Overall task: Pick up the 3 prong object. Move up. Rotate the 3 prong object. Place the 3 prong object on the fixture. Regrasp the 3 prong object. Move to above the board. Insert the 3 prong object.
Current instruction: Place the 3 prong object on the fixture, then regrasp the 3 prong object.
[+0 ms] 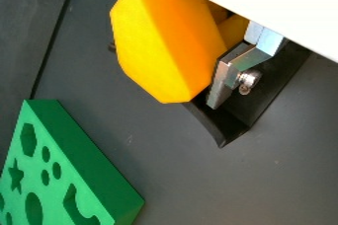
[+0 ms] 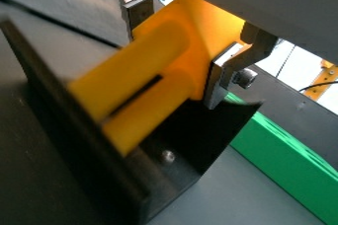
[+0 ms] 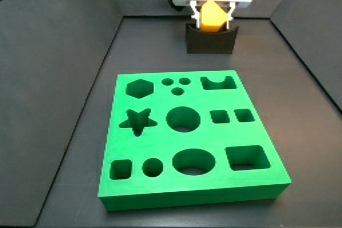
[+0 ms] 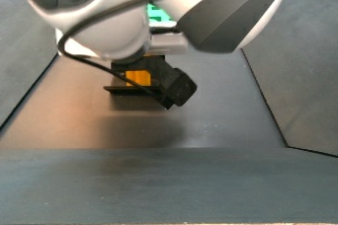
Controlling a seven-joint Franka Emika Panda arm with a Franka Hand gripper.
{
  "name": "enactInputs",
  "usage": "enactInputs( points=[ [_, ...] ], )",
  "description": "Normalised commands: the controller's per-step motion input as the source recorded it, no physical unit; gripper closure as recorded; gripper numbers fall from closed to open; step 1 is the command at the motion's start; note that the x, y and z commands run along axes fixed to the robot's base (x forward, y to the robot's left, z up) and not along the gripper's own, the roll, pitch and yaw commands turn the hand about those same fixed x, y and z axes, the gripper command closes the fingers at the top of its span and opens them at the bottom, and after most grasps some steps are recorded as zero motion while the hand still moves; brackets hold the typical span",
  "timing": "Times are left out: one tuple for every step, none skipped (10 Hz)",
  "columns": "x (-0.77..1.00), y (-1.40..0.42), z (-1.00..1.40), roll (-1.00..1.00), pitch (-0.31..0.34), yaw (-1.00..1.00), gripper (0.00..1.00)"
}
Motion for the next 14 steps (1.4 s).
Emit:
enactInputs(
  points=[
    [0.08, 0.09, -0.29, -0.08, -0.015, -0.12, 1.00],
    [0.06, 0.10, -0.24, -0.08, -0.020, -0.11, 1.00],
    [0.06, 0.10, -0.23, -0.07, -0.022, -0.09, 1.00],
    [0.06, 0.10, -0.23, -0.07, -0.022, -0.08, 1.00],
    [0.06, 0.10, -0.23, -0.07, -0.022, -0.07, 1.00],
    [0.00, -0.50, -0.17, 0.00, 0.000, 0.00, 1.00],
    [0.00, 0.00, 0.00, 0.00, 0.000, 0.00, 0.00],
    [0.00, 0.00, 1.00, 0.03, 0.013, -0.04, 0.00],
    [0.00, 0.00, 1.00, 0.03, 0.014, -0.04, 0.00],
    [-0.02, 0.00, 1.00, 0.04, 0.013, -0.02, 0.00],
    [-0.03, 0.00, 1.00, 0.04, 0.011, -0.01, 0.00],
    [-0.04, 0.00, 1.00, 0.04, 0.011, -0.01, 0.00],
    [-0.04, 0.00, 0.82, 0.04, 0.013, 0.00, 0.00],
    [-0.04, 0.01, 0.63, 0.03, 0.016, 0.00, 0.00]
  ],
)
